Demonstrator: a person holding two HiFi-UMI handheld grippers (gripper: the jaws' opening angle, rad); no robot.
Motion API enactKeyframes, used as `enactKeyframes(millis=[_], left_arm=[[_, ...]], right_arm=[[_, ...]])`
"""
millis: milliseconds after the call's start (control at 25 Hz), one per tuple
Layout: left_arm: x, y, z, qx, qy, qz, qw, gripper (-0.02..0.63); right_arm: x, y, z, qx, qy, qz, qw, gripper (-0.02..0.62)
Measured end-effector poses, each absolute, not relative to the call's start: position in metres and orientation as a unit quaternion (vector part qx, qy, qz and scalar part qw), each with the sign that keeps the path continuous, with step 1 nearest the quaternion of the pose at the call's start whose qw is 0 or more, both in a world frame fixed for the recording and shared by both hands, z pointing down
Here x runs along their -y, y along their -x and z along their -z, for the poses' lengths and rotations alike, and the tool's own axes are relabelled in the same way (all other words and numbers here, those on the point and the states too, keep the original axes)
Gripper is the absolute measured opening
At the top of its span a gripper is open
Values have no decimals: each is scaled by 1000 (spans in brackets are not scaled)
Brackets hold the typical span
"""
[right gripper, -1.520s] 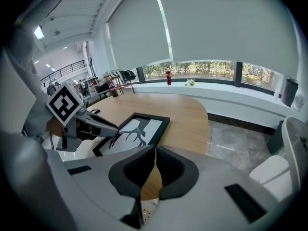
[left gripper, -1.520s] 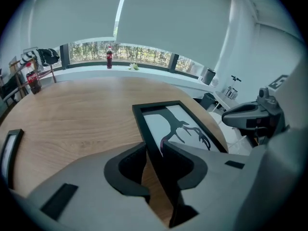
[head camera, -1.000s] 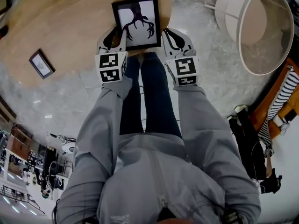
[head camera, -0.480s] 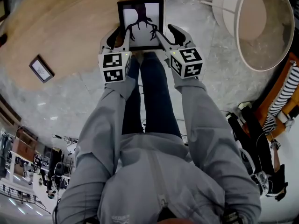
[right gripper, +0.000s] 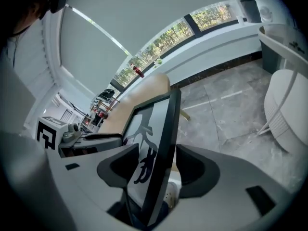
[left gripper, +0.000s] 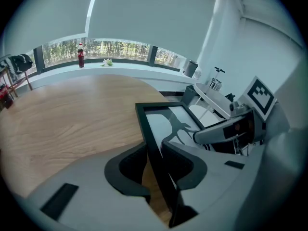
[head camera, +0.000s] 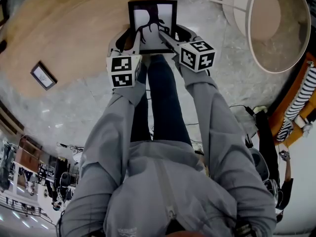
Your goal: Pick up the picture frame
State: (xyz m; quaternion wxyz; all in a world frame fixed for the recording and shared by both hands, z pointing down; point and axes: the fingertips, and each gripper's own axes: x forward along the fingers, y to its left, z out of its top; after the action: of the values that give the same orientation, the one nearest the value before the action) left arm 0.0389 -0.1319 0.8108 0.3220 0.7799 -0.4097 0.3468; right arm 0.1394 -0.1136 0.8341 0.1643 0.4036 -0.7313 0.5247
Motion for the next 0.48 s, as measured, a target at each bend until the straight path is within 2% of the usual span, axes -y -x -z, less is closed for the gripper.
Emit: enactKeyframes(millis=[480], left_arm=[[129, -60, -813, 365, -805, -345, 316, 109]], right_arm=[[111, -136, -843, 700, -353, -617, 70, 235]])
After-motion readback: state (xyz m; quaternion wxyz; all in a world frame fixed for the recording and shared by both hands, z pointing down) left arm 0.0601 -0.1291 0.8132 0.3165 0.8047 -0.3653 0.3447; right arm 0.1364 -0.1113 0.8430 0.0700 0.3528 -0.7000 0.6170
